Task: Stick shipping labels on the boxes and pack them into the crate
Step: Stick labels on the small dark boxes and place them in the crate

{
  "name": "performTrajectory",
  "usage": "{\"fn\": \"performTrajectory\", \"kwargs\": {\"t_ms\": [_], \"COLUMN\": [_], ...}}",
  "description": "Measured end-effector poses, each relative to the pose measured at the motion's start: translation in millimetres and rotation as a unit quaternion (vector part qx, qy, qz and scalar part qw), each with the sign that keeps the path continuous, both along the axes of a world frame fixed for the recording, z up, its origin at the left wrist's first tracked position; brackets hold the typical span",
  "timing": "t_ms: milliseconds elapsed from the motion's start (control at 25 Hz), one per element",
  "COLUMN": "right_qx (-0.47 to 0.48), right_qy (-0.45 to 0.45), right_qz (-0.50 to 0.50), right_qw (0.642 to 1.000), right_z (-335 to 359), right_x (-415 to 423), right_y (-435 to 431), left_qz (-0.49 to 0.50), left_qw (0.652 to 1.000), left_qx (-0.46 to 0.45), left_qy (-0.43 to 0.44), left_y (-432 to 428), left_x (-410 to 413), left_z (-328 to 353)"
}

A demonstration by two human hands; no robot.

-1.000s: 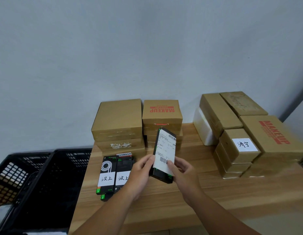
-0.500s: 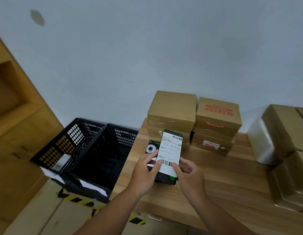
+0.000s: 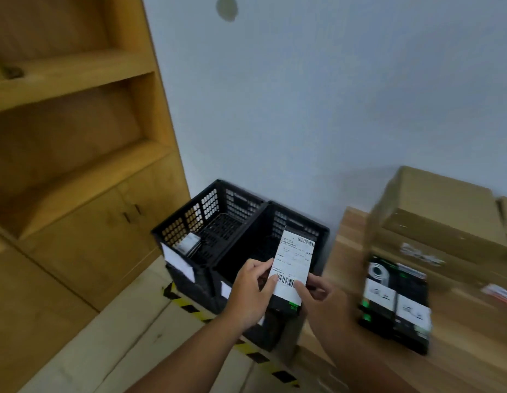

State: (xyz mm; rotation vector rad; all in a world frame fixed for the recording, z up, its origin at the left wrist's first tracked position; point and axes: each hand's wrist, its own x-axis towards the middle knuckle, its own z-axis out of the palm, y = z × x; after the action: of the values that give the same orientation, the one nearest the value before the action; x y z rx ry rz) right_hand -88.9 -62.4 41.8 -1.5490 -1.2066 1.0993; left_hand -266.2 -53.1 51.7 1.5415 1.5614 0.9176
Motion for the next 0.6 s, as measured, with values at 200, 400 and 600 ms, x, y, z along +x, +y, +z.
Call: {"fn": "performTrajectory", "kwargs": {"t_ms": [200, 400, 600], "right_qx": [-0.024, -0.049, -0.077], "right_qy": [-0.003, -0.006, 0.001], "right_qz": [0.003, 0.011, 0.008], "right_qw": [1.000, 0.999, 0.997], "right_z": [-8, -28, -73], "right_x": [-138, -228, -299], "right_y": [37, 100, 191], "left_qz": [0.006, 0.007, 0.012], "left_qw": [0.998, 0.997, 0.993], "left_qx": [-0.032, -0.056, -0.090], "left_qy": [0.046, 0.056, 0.078], "left_y": [37, 93, 181], "left_x": [-139, -230, -298], "left_z": [-11, -28, -57]}}
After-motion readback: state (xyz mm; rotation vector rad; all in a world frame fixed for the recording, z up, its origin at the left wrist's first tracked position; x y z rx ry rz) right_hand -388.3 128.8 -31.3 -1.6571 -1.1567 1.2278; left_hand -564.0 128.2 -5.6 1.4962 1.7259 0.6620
